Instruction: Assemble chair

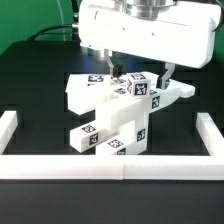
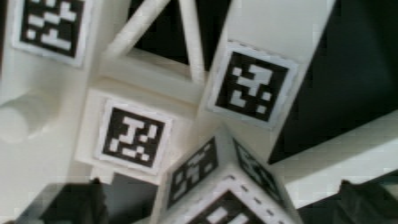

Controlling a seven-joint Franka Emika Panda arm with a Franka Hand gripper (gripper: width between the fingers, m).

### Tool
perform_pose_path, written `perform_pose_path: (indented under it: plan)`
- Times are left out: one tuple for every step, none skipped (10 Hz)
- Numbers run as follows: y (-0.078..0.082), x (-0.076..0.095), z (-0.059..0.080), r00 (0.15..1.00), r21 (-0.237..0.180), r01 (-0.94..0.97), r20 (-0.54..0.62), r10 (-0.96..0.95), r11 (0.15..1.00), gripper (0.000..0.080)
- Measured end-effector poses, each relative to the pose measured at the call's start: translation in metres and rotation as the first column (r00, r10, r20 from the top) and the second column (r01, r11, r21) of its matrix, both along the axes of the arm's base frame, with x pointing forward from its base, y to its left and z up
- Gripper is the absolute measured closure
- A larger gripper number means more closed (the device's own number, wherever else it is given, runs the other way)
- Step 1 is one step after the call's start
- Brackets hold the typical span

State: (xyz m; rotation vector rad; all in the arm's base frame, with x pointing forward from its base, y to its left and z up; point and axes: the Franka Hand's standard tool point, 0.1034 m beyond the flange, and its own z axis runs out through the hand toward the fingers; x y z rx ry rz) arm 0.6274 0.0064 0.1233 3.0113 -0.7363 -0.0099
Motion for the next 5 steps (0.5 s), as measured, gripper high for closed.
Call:
perform_pose_path:
  plan:
    - [-0.0006, -0.0002, 0.0000, 0.996, -0.009, -0.086, -0.006, 0.086, 0.996, 0.0150]
    - [-0.0002, -0.0001, -0.0001, 0.985, -0.010, -0.170, -0.010, 0.170, 0.985, 0.0150]
    - [-0.0003, 0.0003, 0.0000, 0.969, -0.015, -0.248, -0.014, 0.248, 0.969, 0.0150]
    - [0.0004, 0.0005, -0.0001, 0.943, -0.015, -0.333, -0.018, 0.333, 0.943, 0.0150]
    - [0.0003, 0.0005, -0.0001, 0.917, -0.013, -0.398, -0.022, 0.398, 0.917, 0.0150]
